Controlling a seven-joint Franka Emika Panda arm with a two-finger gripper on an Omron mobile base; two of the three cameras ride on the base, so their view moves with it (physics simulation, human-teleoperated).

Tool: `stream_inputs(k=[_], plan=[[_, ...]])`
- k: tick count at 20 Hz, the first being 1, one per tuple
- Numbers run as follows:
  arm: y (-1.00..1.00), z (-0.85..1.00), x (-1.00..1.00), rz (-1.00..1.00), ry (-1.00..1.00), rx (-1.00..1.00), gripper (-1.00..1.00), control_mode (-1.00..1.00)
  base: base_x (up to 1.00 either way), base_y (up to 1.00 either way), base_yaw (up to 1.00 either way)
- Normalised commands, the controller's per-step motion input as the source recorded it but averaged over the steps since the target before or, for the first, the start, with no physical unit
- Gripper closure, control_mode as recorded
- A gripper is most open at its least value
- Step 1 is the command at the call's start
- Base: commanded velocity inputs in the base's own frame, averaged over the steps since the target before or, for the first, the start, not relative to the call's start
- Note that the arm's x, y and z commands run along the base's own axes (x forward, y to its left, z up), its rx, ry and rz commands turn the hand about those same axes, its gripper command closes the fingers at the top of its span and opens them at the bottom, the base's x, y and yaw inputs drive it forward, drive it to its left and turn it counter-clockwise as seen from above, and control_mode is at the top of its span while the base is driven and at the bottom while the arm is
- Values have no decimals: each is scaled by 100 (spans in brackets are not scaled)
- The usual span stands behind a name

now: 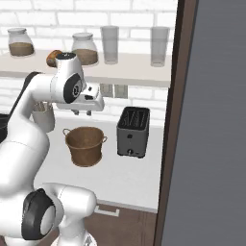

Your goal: Open the cabinet, pick up the bread from the cabinet and place it in the basket. Then move the basket to the dining counter.

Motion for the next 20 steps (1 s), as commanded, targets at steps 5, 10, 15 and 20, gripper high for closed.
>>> stream_inputs(k=[5, 10, 15, 20], plan=[[3, -1, -53, 0, -7, 1, -100, -100, 0, 0, 0], [60, 47, -79, -1, -35, 0, -100, -100, 0, 0, 0], [60, 100, -41, -9, -16, 1, -100, -100, 0, 0, 0], [36, 100, 0, -8, 1, 9, -100, -100, 0, 0, 0]])
